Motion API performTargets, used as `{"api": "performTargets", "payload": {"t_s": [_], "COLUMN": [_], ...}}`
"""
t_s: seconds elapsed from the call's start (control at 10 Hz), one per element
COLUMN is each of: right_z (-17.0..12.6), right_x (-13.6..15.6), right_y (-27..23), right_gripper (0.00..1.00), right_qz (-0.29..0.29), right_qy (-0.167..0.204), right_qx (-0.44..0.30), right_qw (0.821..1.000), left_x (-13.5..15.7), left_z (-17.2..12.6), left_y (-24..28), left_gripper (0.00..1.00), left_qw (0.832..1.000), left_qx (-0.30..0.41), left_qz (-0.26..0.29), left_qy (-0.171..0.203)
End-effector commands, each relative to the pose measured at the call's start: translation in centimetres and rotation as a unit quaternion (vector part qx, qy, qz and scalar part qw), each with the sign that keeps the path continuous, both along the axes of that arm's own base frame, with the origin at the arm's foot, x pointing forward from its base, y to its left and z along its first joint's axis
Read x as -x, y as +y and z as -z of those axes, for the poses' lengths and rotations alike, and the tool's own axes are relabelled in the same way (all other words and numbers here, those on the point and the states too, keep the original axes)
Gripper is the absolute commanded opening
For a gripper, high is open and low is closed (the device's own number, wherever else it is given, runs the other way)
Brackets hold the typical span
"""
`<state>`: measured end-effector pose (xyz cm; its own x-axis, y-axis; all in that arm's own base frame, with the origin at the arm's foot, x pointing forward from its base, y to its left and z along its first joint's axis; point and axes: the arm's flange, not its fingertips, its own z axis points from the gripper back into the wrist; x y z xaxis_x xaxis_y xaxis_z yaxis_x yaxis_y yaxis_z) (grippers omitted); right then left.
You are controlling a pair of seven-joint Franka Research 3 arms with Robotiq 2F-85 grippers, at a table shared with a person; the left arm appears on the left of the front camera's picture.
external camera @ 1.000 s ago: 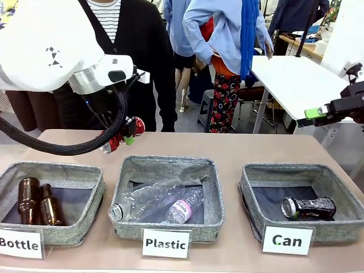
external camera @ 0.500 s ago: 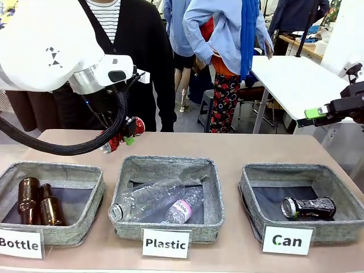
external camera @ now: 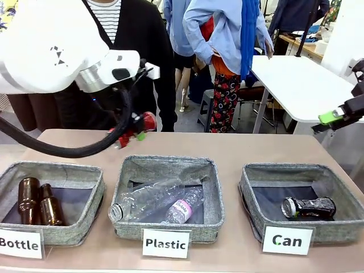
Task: Sort the can waste into the basket.
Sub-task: Pick up the can waste from the table and place it in the right Fabric basket.
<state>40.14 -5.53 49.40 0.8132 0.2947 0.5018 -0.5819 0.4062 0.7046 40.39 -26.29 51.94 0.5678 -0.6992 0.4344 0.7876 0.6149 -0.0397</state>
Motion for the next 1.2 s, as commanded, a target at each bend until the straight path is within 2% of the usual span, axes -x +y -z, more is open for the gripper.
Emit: {"api": "performTargets", "payload": {"t_s": [0.0,0.1,0.2,0.3,0.4,0.5,0.6,0.7,0.8,0.9,1.0,1.1], "right_z": [-3.2,-4.0,-4.4,-4.2,-4.0,-3.9,-3.5,-3.0,-2.4,-3.9,-3.9,-3.9], "right_x": [3.5,5.5,6.6,8.3,10.7,13.2,15.2,17.2,18.3,15.6,15.6,15.6], "right_y": [-3.7,-6.4,-8.7,-11.2,-13.3,-14.1,-14.8,-15.4,-15.5,-16.4,-16.4,-16.4], "right_gripper": [1.00,1.00,1.00,1.00,1.00,1.00,1.00,1.00,1.00,1.00,1.00,1.00], "right_qz": [0.021,0.062,0.099,0.128,0.152,0.165,0.181,0.192,0.186,0.175,0.175,0.175], "right_qy": [0.031,0.028,0.023,0.022,0.026,0.019,0.008,-0.020,-0.062,0.003,0.003,0.003], "right_qx": [0.079,0.118,0.124,0.140,0.158,0.173,0.175,0.165,0.146,0.163,0.163,0.163], "right_qw": [0.996,0.991,0.987,0.982,0.975,0.971,0.968,0.967,0.970,0.971,0.971,0.971], "left_x": [2.7,3.6,3.3,3.9,3.6,2.1,0.7,-0.2,-0.7,-0.8,-0.5,-0.3], "left_z": [-2.1,-2.4,-2.9,-2.3,-1.3,-1.5,-0.5,1.0,2.4,3.9,5.4,6.9], "left_y": [-5.4,-8.1,-11.0,-14.9,-19.1,-24.1,-28.6,-32.9,-36.2,-39.2,-40.9,-41.6], "left_gripper": [0.23,0.23,0.23,0.23,0.23,0.23,0.23,0.23,0.23,0.23,0.23,0.23], "left_qw": [0.974,0.964,0.953,0.943,0.941,0.929,0.926,0.923,0.931,0.941,0.939,0.943], "left_qx": [0.112,0.120,0.120,0.130,0.117,0.079,0.053,0.055,0.076,0.072,0.048,0.025], "left_qz": [0.195,0.234,0.272,0.298,0.309,0.355,0.371,0.380,0.356,0.330,0.338,0.328], "left_qy": [-0.037,-0.047,-0.056,-0.067,-0.078,-0.069,-0.035,-0.006,0.014,0.035,0.049,0.044]}}
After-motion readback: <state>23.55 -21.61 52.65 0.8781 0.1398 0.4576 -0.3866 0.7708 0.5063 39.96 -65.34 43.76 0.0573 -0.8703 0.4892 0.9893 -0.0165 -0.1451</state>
